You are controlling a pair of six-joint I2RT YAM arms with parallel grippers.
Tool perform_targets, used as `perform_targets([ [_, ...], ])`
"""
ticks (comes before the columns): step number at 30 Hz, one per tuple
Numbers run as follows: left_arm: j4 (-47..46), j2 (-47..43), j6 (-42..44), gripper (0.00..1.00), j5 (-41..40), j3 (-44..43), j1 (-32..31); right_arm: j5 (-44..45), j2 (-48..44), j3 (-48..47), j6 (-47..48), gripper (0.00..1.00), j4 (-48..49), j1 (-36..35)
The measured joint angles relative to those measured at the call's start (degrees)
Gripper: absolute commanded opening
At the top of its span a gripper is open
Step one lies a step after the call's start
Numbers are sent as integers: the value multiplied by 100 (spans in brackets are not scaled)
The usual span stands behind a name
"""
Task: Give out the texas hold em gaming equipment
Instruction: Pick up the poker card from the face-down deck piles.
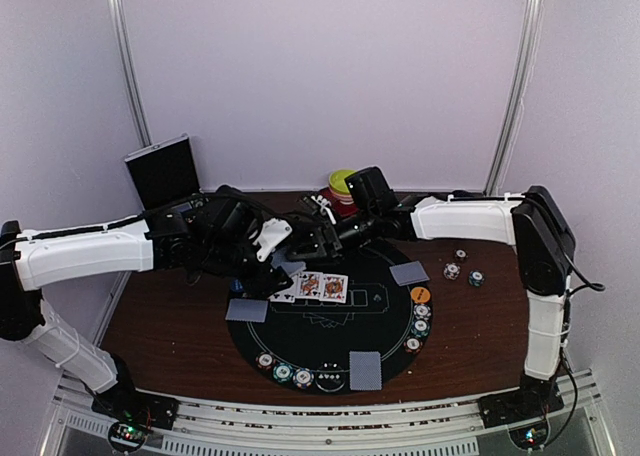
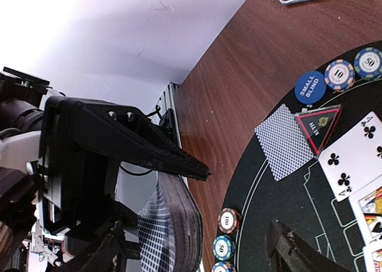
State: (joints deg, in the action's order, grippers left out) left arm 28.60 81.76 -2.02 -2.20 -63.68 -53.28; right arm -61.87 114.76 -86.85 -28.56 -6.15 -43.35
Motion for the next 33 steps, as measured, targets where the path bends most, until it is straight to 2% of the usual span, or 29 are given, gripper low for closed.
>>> perform_targets([
  [14,-15,0,13,63,7,17,2,334,238,-289,20,62,-365,-179],
  [20,-13,2,15,63,-15,42,2,538,240,-472,260,51,-723,-186],
  [33,-15,46,22,63,-22,133,-4,669,240,-605,675,36,-1217,-125],
])
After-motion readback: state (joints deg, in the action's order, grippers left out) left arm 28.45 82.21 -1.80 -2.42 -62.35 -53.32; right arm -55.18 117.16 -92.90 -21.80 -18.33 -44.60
